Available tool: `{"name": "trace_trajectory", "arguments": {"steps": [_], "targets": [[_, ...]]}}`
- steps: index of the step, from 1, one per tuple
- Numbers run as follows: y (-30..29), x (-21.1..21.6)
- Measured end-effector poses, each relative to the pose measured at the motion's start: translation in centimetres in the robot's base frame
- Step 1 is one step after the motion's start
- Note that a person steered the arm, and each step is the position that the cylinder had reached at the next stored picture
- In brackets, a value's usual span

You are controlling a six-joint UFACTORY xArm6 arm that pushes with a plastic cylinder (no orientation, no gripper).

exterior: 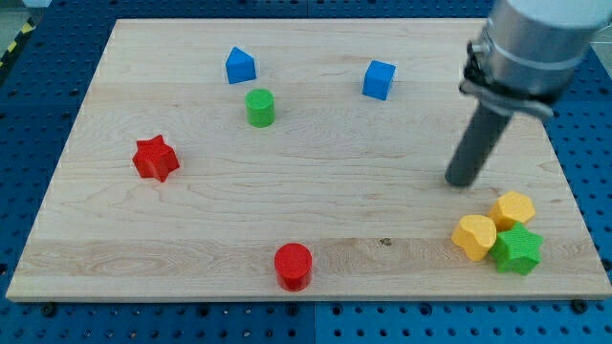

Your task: Slide the blue cube towards center right

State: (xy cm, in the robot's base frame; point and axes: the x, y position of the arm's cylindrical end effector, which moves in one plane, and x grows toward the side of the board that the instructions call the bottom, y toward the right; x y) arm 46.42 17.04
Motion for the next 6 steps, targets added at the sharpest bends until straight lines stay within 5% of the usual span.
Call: {"name": "trace_trajectory", "arguments": {"steps": [2,5,6], "targets": [[-0.1,-15.7],[-10.3,-18.7],[-9.3,-14.8]]}}
